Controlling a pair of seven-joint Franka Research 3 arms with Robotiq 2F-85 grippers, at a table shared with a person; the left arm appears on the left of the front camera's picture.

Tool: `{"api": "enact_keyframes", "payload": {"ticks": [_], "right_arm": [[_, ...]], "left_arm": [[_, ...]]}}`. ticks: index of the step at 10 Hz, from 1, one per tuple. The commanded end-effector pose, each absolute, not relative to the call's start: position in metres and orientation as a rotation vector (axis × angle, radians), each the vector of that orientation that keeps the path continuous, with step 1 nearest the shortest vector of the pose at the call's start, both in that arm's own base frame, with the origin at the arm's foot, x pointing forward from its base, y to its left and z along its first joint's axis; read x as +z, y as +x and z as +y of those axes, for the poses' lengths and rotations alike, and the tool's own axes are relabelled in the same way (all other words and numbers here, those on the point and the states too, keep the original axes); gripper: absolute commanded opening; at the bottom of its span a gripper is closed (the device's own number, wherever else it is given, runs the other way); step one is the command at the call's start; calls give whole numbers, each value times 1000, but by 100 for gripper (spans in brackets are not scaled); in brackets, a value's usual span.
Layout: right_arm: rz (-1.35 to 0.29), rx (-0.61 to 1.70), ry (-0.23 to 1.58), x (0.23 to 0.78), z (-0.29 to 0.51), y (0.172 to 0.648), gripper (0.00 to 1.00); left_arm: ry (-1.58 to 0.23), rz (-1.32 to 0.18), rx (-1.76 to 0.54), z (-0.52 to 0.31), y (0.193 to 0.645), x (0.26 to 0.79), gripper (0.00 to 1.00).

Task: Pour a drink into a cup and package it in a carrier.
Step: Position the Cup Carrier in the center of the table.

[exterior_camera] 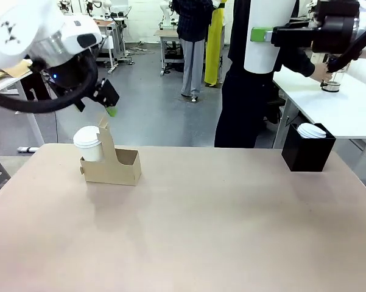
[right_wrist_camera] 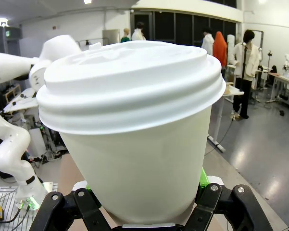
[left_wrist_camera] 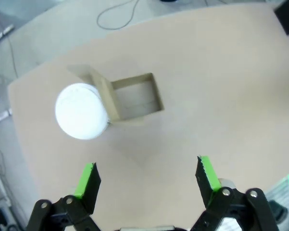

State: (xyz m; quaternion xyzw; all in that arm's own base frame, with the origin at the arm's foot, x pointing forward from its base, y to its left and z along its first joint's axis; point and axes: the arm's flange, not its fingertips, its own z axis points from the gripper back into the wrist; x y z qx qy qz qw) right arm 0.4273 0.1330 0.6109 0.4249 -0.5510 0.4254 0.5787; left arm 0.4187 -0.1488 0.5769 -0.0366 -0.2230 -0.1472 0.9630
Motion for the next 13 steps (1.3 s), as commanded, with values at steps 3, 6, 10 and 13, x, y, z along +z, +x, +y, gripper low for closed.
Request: {"api": "enact_keyframes", "payload": {"ticks": [3,6,10,13], "right_arm": [[-1316,1007,985,612,136,428,80],[-1316,1007,985,612,136,428,80],[-1316,1007,985,612,136,428,80],[-1316,1007,985,612,136,428,80]], "left_arm": [[-52,-354,-121,-149,495,563,100],[-4,-288,-94,-154,520,532,100],[-25,-255,-53,-146,530,504,100],[-27,-278,-54,-150,527,505,0]]}}
